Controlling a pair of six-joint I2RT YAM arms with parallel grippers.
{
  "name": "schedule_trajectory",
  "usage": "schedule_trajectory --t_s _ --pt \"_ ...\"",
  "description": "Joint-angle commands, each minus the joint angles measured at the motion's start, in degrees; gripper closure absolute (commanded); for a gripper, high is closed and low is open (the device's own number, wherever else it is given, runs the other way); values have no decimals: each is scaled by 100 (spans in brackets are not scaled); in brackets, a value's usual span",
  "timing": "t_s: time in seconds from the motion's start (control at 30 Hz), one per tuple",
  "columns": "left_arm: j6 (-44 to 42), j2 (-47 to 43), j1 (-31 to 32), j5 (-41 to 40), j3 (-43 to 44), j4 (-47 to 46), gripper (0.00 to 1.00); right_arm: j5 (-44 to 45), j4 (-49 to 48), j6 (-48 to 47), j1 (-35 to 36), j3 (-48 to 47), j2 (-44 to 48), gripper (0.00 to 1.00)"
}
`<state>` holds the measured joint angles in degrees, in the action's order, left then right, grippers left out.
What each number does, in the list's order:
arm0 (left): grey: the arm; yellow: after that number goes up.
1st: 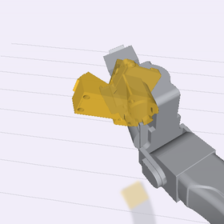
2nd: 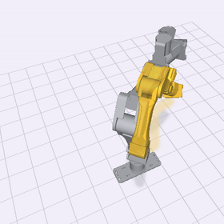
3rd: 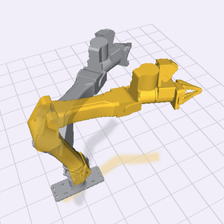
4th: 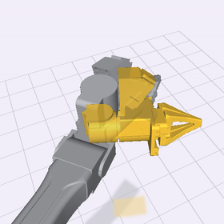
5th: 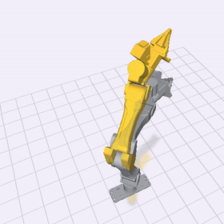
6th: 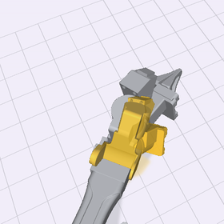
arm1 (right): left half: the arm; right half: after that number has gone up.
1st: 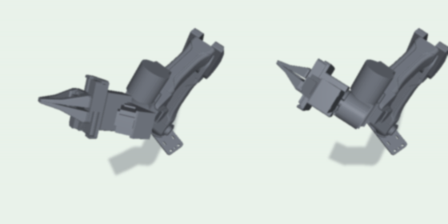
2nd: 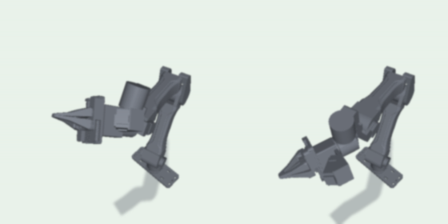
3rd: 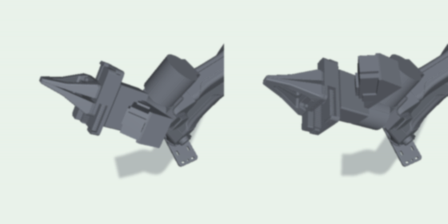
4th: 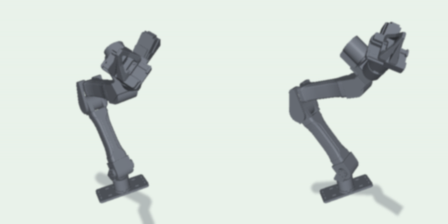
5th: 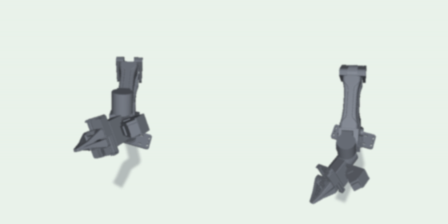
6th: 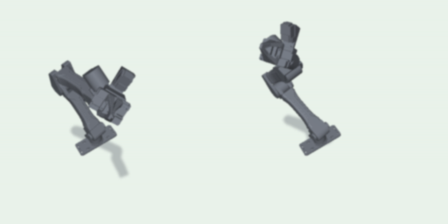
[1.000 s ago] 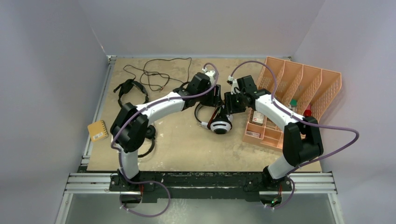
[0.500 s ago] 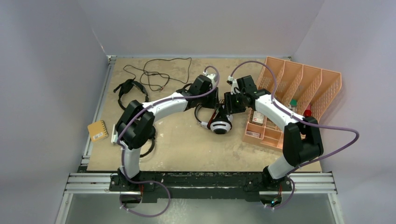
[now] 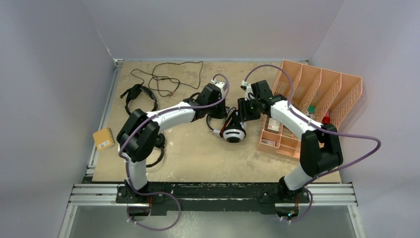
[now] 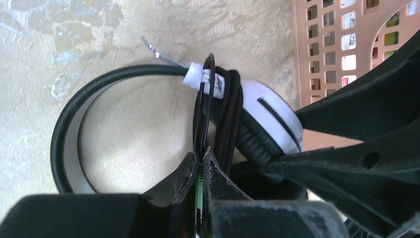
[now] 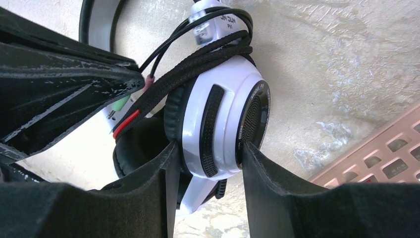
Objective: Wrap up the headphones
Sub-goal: Adjust the headphones at the center of the board.
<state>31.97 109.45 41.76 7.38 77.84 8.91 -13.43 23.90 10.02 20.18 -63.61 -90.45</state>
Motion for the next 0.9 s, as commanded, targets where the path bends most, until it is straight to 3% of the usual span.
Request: schedule_trajectory --t_s 0.0,0.4,0.67,0.87 --pt "-66 -511 -25 -190 -242 -213 100 -178 0 5 29 -116 124 56" --pt "424 -375 -14 114 -1048 -803 100 -187 -54 35 29 -90 81 56" --pt "383 -79 34 400 -1069 -968 100 -127 -57 17 34 -90 28 56" --pt "62 -418 37 -56 -827 -359 100 -133 59 -36 29 -131 59 55"
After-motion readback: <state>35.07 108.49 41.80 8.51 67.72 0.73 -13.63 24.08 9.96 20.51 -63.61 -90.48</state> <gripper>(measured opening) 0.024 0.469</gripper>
